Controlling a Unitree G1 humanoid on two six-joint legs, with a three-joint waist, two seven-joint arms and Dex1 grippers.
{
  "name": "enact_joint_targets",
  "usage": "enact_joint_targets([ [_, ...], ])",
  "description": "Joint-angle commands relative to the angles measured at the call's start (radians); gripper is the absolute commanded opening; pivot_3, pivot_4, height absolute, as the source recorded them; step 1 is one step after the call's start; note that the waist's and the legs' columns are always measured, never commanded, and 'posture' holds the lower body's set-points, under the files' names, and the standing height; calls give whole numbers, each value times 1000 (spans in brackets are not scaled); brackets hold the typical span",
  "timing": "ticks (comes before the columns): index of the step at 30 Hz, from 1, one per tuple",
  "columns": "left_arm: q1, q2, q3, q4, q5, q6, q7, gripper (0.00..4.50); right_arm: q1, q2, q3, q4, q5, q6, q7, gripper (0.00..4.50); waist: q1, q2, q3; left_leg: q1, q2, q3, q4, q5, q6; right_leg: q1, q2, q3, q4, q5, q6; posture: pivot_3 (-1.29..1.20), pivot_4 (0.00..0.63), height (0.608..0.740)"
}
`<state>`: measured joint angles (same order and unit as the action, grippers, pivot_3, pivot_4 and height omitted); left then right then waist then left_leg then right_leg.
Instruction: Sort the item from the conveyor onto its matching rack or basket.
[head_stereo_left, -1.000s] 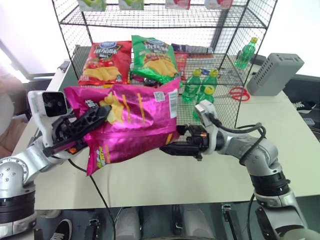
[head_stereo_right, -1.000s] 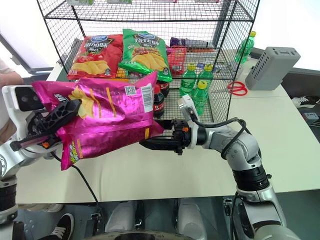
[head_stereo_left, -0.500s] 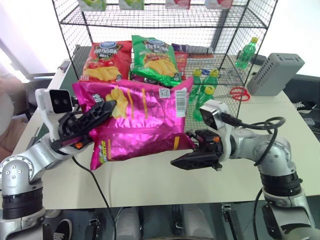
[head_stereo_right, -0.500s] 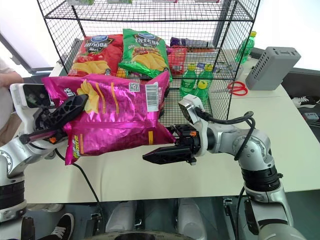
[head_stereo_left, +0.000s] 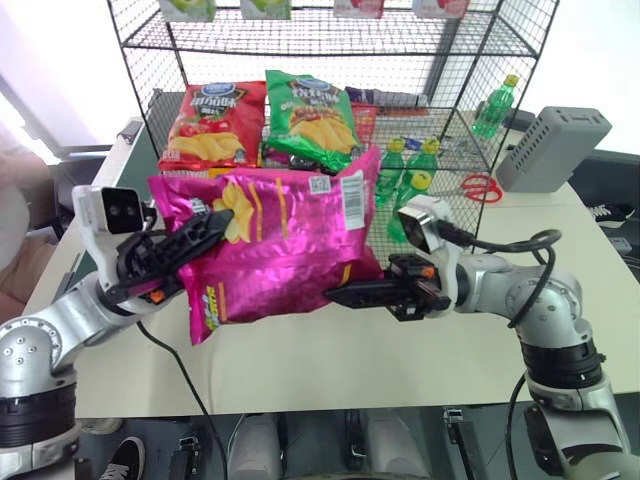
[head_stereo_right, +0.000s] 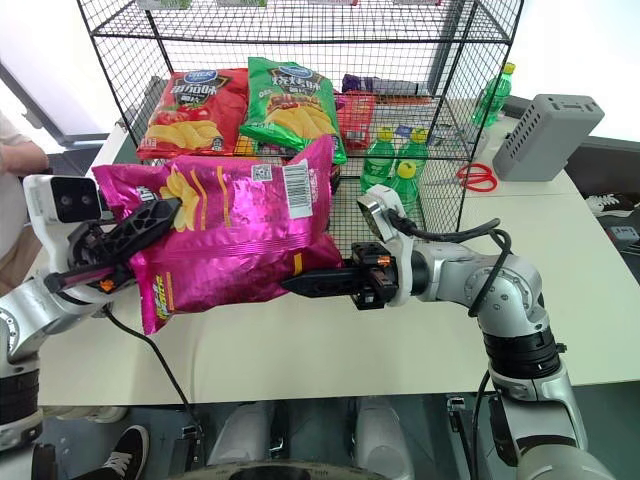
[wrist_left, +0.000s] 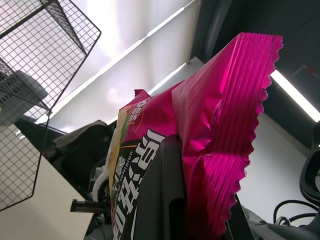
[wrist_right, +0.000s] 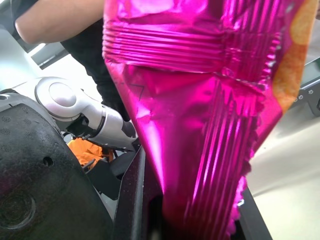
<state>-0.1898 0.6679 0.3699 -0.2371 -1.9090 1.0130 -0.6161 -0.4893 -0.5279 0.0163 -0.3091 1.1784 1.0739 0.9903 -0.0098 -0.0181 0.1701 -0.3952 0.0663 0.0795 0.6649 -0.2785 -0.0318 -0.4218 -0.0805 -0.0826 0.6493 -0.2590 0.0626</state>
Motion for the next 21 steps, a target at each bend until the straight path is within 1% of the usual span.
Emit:
enact_joint_targets([
  [1, 6, 15, 42, 5, 65, -34, -18, 252, 10, -7, -24, -14, -31, -52, 10, 54, 0, 0, 0, 0, 0, 0, 0, 0, 0, 0, 0, 0, 0, 0, 0, 0, 150, 740],
  [3, 11, 17, 53, 9, 112, -44, -39, 843, 17, -13, -32, -14, -58, -75, 4, 54, 0, 0, 0, 0, 0, 0, 0, 0, 0, 0, 0, 0, 0, 0, 0, 0, 150, 740],
  [5, 23, 22, 67, 13, 132, -43, -57, 1811, 40, -50, -21, -32, -145, -139, 22, 54, -1, 0, 0, -1, 0, 0, 0, 0, 0, -1, 0, 0, 0, 0, 0, 0, 150, 740],
  [6, 30, 26, 76, 14, 153, -47, -68, 2318, 56, -66, -32, -38, -165, -160, 23, 54, -1, 0, 0, -1, 0, 0, 0, 0, 0, -1, 0, 0, 0, 0, 0, 0, 150, 740],
  [7, 37, 32, 87, 20, 163, -44, -77, 2846, 71, -82, -61, -47, -155, -161, 12, 54, 0, 0, 0, -2, 0, 0, 0, 0, 0, -2, 0, 0, 0, 0, 0, 0, 150, 740],
  [8, 46, 40, 99, 26, 177, -42, -91, 3275, 94, -106, -90, -67, -150, -167, 10, 54, 1, 0, 0, -3, 0, 1, 0, 0, 0, -3, 0, 0, -1, 0, 0, 0, 150, 740],
  [10, 61, 53, 110, 33, 209, -40, -125, 4345, 131, -142, -142, -110, -102, -148, 0, 54, 2, 0, 0, -6, 0, 1, 0, 0, 0, -5, 0, -1, -1, 0, 0, 0, 150, 740],
  [11, 71, 58, 108, 24, 265, -59, -154, 4500, 161, -174, -183, -143, -64, -131, -2, 54, 3, 0, 0, -7, 0, 1, 0, 0, 0, -6, 0, -1, -1, 0, 0, 0, 150, 740],
  [14, 80, 56, 95, 11, 405, -121, -217, 4500, 221, -260, -291, -216, -28, -123, -23, 54, 4, 0, 0, -8, 0, 1, 0, 0, 0, -7, 0, -1, -2, 0, 0, 0, 150, 740],
  [16, 55, 40, 66, 17, 512, -185, -239, 4500, 219, -282, -357, -254, -97, -210, -59, 54, 7, 0, 0, -9, 0, 1, 0, 0, 0, -7, 0, -2, -3, 0, 0, 0, 150, 740],
  [17, 39, 29, 44, 15, 566, -219, -251, 4500, 209, -283, -408, -263, -48, -215, -100, 54, 8, 0, 0, -9, 0, 1, 0, 0, 0, -7, 0, -2, -3, 0, 0, 0, 150, 740],
  [18, 22, 21, 23, 19, 608, -240, -265, 4500, 198, -282, -438, -274, -41, -234, -130, 54, 11, 0, 0, -9, 0, 1, 0, 0, 0, -7, 0, -2, -3, 0, 0, 0, 150, 740],
  [19, 9, 19, 1, 26, 637, -246, -287, 4500, 197, -288, -449, -287, -86, -270, -142, 54, 13, 0, 0, -9, 0, 1, 0, 0, 0, -7, 0, -2, -3, 0, 0, 0, 150, 740],
  [21, -28, 3, -28, 44, 674, -259, -312, 4500, 238, -330, -450, -319, -216, -360, -91, 54, 20, 0, 0, -9, -1, 1, 0, 0, 0, -7, 0, -2, -3, 0, 0, 0, 150, 740],
])
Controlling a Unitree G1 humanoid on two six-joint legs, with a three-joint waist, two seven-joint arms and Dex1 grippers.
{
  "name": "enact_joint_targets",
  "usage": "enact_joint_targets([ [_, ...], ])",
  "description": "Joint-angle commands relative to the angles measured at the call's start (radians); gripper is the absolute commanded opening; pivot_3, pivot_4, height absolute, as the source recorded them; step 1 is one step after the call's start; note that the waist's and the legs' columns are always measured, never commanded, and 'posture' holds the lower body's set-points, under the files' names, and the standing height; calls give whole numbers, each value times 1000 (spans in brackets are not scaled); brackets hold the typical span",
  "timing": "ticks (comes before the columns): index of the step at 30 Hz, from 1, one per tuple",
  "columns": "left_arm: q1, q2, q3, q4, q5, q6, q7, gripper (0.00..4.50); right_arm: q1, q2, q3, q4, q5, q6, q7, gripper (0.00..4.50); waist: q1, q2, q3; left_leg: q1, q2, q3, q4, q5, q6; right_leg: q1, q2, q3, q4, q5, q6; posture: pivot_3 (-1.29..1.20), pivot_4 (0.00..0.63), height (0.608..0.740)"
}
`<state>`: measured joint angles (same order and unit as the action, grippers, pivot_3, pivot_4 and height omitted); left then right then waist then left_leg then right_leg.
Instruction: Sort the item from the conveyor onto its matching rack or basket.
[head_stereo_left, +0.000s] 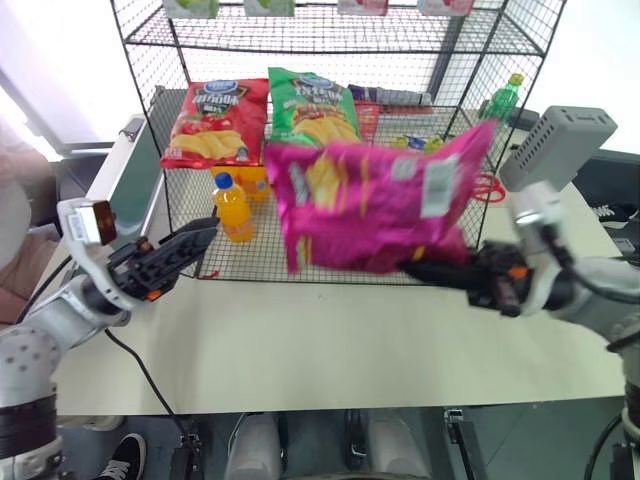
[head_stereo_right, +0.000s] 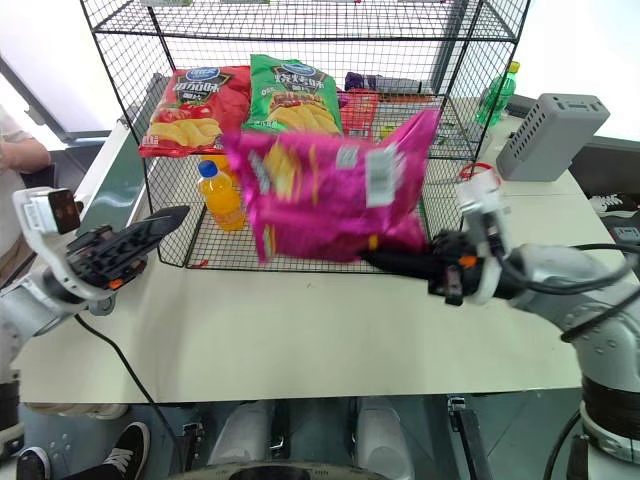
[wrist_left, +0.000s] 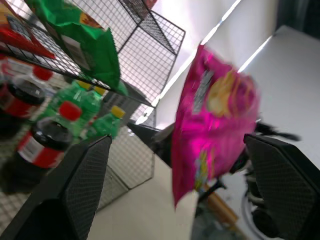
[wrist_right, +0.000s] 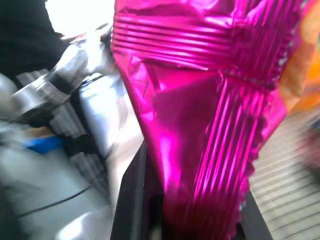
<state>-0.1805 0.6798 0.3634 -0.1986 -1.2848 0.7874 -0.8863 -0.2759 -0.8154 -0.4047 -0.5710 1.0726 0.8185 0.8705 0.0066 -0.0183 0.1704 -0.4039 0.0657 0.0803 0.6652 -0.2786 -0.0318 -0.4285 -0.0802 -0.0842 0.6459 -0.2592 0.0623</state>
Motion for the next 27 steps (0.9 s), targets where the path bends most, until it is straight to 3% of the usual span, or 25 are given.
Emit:
enact_joint_targets([
  [1, -57, -15, -31, 17, 57, -32, -49, 4500, 30, -47, -30, -52, -175, -159, 23, 54, 5, 0, 0, 0, 0, 0, 0, 0, 0, 0, 0, 0, 0, 0, 0, 0, 150, 740],
  [3, -82, -16, -56, 30, 102, -46, -81, 4500, 10, -36, -53, -18, -207, -205, -18, 54, 7, 0, 0, -1, 0, 0, 0, 0, 0, 0, 0, 0, -1, 0, 0, 0, 150, 740],
  [7, -111, -18, -96, 34, 137, -30, -122, 4500, 33, -90, -13, 65, -516, -487, 24, 54, 6, 0, 0, -2, -1, 0, 0, 0, 0, -1, 0, 0, -1, 0, 1, 0, 150, 740],
  [9, -119, -14, -109, 29, 153, -28, -139, 4500, 13, -76, -28, 105, -523, -512, 1, 54, 6, 0, 0, -2, -1, 0, 0, 0, 0, -1, 0, 0, -1, 0, 1, 0, 150, 740],
  [16, -122, -22, -120, -7, 213, -62, -157, 4500, -51, -102, 5, 316, -832, -943, -19, 54, 2, 0, 0, -1, -1, 1, 1, 0, 0, -1, 0, 0, 0, 0, 2, 0, 150, 740],
  [21, -117, -27, -121, -10, 240, -74, -161, 4500, -48, -138, 93, 454, -1086, -1202, -82, 54, 3, 0, 0, -1, 0, 1, 1, 0, 0, -1, 0, 0, 0, 0, 2, 0, 150, 740],
  [25, -105, -30, -144, -40, 303, -125, -175, 4500, -90, -171, 178, 551, -1372, -1270, -247, 54, 3, 0, 1, -1, 0, 1, 1, 1, -1, -1, -1, 0, 1, 0, 2, 0, 150, 740],
  [27, -94, -34, -153, -75, 321, -147, -181, 4500, -125, -151, 182, 575, -1429, -1253, -335, 54, 2, 1, 1, -1, 0, 1, 1, 2, -3, -1, -1, 0, 1, 0, 2, 0, 150, 740],
])
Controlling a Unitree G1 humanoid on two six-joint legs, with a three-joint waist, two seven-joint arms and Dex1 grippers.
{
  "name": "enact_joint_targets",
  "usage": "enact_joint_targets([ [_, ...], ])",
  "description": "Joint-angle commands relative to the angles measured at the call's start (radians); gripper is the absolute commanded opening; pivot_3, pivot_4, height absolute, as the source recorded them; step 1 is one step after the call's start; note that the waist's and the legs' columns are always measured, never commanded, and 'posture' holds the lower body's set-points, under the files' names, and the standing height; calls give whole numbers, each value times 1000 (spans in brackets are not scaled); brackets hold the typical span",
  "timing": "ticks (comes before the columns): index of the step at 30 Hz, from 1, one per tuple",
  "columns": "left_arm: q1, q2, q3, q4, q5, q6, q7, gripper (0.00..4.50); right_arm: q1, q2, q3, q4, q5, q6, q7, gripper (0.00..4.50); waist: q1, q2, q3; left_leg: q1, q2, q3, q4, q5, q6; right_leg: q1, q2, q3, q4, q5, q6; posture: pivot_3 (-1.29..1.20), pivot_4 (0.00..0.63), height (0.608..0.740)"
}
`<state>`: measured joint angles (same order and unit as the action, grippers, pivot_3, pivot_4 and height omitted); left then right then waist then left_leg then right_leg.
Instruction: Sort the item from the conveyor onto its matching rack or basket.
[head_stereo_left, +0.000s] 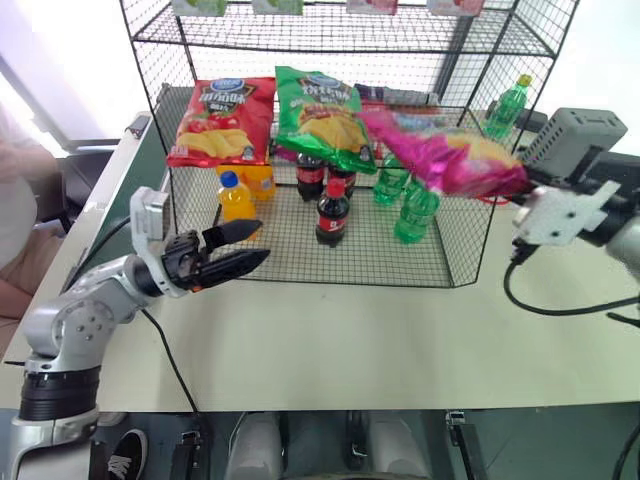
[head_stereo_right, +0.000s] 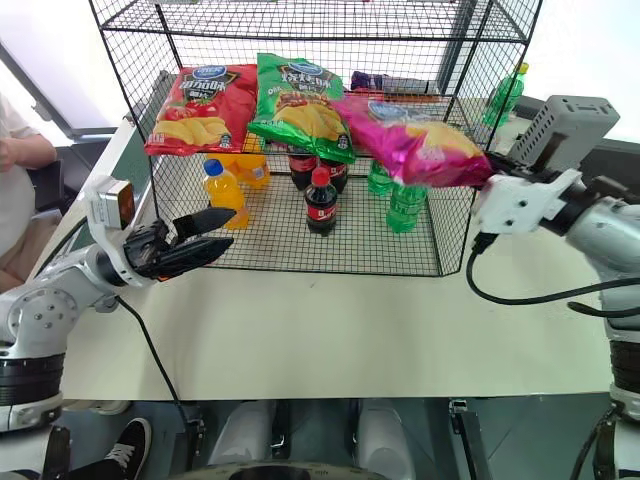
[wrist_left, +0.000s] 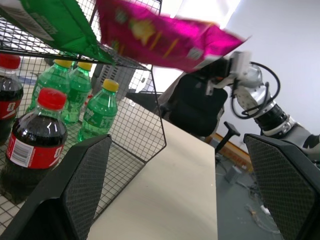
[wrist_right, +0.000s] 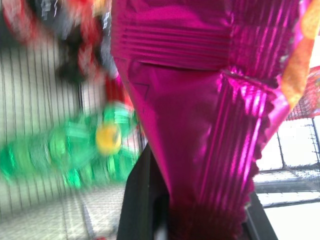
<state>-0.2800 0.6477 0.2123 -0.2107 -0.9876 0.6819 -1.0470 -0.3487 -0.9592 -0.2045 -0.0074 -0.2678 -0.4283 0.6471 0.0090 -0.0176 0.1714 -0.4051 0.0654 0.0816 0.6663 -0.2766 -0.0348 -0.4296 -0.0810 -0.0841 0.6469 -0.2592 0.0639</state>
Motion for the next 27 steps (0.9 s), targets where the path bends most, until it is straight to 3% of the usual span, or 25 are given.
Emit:
enact_joint_targets([
  [1, 10, -2, -5, -76, 32, -52, -22, 4500, -67, 2, -20, 20, -94, 11, -139, 54, -1, 0, 0, 0, 0, 0, 0, 2, -3, 0, 0, 0, 0, 0, 0, 0, 150, 740],
  [3, 17, -3, -10, -85, 69, -81, -18, 4500, -83, -8, -12, 35, -175, 35, -213, 54, -2, 0, 0, 0, 0, 0, 0, 3, -5, 0, 0, 0, 1, 0, 0, 0, 150, 740],
  [7, 15, -29, -11, -104, 76, -99, 3, 4500, -106, 36, 33, 45, -169, 101, -231, 54, -3, 0, 0, 0, 0, 0, 0, 3, -6, 0, 0, 0, 1, 0, 0, 0, 150, 740],
  [11, 15, -43, -22, -118, 108, -120, 23, 4500, -180, 81, 109, 73, -283, 233, -284, 54, -7, 0, 0, 0, 0, 0, 0, 2, -3, 0, 0, 0, 1, 0, 0, 0, 150, 740],
  [18, 31, -55, -12, -149, 107, -127, 61, 4500, -246, 137, 155, 106, -313, 341, -332, 54, -18, 0, 0, 0, 0, -1, 0, 2, -2, 0, 0, 0, 1, 0, 0, 0, 150, 740],
  [27, 31, -98, -15, -170, 70, -120, 122, 4500, -298, 148, 222, 174, -334, 339, -378, 54, -20, 0, 0, 0, 0, -1, 0, 2, -2, 0, 0, 0, 2, 0, 0, 0, 150, 740],
])
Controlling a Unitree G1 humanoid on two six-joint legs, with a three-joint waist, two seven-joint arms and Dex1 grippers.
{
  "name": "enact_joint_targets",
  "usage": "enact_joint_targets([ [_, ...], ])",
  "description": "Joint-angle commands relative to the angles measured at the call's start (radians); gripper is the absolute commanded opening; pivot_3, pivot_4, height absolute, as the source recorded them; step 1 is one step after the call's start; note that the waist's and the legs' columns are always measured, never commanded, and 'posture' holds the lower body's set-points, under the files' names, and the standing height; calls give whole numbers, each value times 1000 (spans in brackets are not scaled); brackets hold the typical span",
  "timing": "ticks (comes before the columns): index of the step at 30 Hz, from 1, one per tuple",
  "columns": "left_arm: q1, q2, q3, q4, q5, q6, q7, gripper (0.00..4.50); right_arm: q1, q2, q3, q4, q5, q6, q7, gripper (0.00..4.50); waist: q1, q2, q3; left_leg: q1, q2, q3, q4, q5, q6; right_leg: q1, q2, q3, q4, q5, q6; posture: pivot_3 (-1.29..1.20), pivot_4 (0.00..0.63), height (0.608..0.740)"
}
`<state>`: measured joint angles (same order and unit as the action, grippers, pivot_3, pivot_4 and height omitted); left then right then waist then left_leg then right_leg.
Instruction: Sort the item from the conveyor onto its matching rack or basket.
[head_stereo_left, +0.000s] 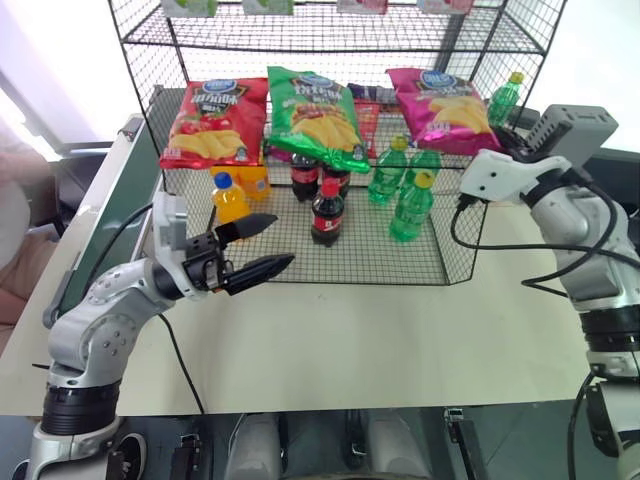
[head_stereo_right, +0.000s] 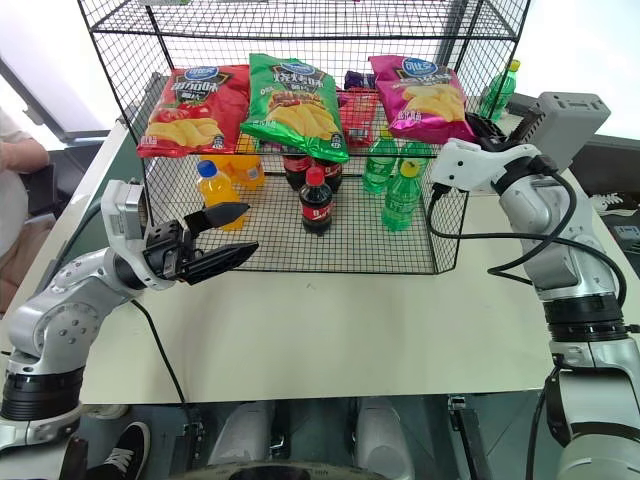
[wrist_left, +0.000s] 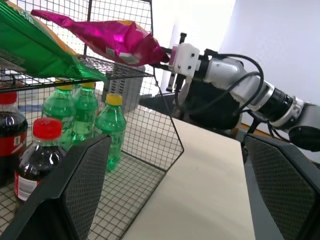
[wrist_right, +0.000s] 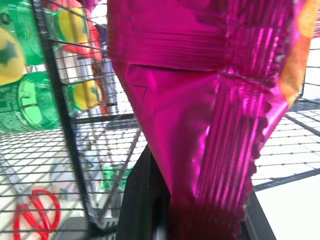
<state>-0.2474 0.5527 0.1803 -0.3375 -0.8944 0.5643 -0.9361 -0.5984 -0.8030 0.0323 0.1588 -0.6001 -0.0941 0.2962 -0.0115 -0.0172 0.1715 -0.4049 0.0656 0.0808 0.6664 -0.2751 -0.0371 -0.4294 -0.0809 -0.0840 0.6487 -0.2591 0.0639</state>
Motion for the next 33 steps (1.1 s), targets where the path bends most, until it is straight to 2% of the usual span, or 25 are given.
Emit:
enact_joint_targets([
  [1, 0, -3, 16, -45, -24, -3, 11, 4500, -57, -12, -7, 17, -11, 2, -35, 54, 0, 0, 0, 0, 0, 0, 0, 0, 0, 0, 0, 0, 0, 0, 0, 0, 150, 740],
  [6, 5, 1, 15, -45, -19, -10, 10, 4500, -78, -8, 3, 50, 20, -5, -23, 54, 1, 0, 0, 0, 0, 0, 0, 0, 0, 0, 0, 0, 0, 0, 0, 0, 150, 740],
  [8, 6, 2, 17, -44, -20, -9, 13, 4500, -77, -14, 2, 53, 31, -15, -18, 1085, 1, 0, 0, 0, 0, 0, 0, 0, 0, 0, 0, 0, 0, 0, 0, 0, 150, 740],
  [10, 10, 1, 16, -47, -20, -9, 14, 4500, -76, -17, -3, 58, 55, -14, 1, 1656, 1, 0, 0, 0, 0, 0, 0, 0, 0, 0, 0, 0, 0, 0, 0, 0, 150, 740],
  [12, 13, -2, 14, -49, -20, -8, 17, 4500, -78, -27, -7, 60, 80, -24, 27, 2685, 0, 0, 0, 0, 0, 0, 0, 0, 0, 0, 0, 0, 0, 0, 0, 0, 150, 740],
  [16, 22, -5, 9, -49, -15, -14, 16, 4500, -128, -48, -39, 69, 217, 16, 177, 4440, 1, 0, 0, 1, 0, 0, 0, 0, 0, 1, 0, 0, 0, 0, 0, 0, 150, 740],
  [23, 25, -8, 1, -41, -7, -20, 14, 4500, -196, -100, -51, 93, 367, 52, 383, 4440, 3, 0, 0, 1, 0, 0, 1, 0, 1, 1, 0, 0, 0, 0, 0, 0, 150, 740],
  [30, 41, -9, 3, -52, -10, -16, 19, 4500, -151, -120, -110, 11, 565, 151, 547, 4440, 5, 0, 0, 1, 0, 0, 1, 0, 1, 1, 0, 0, 0, 0, 0, 0, 150, 740],
  [33, 40, -11, 0, -53, -10, -17, 21, 4500, -99, -152, -123, -14, 608, 127, 608, 4440, 7, 0, 0, 1, 0, 0, 1, 0, 1, 1, 0, 0, 0, 0, 0, 0, 150, 740],
])
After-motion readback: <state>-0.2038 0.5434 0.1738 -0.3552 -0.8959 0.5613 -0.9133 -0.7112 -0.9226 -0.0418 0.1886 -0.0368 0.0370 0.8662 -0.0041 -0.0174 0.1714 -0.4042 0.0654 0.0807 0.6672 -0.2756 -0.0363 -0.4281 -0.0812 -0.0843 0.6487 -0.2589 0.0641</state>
